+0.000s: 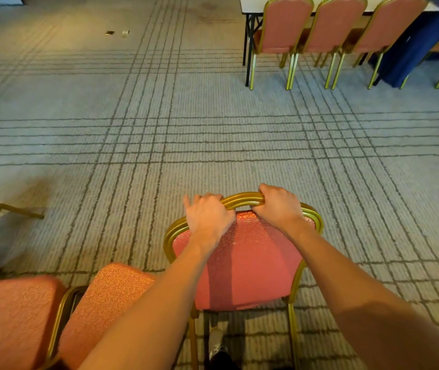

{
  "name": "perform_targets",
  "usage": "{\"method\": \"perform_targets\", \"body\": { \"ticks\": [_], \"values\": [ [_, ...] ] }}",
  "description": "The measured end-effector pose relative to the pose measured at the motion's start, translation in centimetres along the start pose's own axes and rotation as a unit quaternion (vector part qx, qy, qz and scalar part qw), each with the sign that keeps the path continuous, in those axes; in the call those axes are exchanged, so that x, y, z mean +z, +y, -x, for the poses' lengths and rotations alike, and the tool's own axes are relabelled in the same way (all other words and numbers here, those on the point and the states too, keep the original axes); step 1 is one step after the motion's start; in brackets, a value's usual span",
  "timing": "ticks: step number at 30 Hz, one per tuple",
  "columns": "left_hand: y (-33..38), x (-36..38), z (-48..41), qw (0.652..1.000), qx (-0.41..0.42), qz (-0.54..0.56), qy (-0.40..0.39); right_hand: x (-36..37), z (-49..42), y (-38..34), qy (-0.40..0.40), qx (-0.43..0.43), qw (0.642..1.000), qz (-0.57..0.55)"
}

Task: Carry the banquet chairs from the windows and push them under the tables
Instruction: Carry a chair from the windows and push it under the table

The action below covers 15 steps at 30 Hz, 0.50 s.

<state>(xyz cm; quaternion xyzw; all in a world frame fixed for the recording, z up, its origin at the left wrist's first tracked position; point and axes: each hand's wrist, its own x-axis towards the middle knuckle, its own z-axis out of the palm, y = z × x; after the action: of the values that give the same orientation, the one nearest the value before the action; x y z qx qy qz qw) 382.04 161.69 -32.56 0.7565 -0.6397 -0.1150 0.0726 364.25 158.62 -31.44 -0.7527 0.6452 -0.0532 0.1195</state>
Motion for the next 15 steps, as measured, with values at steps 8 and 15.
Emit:
{"method": "perform_targets", "body": {
  "ticks": [8, 15],
  "values": [
    [0.6, -0.7, 0.6, 0.998, -0.035, 0.055, -0.011, -0.6, 0.2, 1.1, -0.024, -0.025, 0.999, -0.011],
    [1.3, -0.7, 1.8, 0.998, -0.065, 0.017, -0.01, -0.3, 1.3, 1.9, 0.019, -0.08, 0.995, 0.058]
  ]
}}
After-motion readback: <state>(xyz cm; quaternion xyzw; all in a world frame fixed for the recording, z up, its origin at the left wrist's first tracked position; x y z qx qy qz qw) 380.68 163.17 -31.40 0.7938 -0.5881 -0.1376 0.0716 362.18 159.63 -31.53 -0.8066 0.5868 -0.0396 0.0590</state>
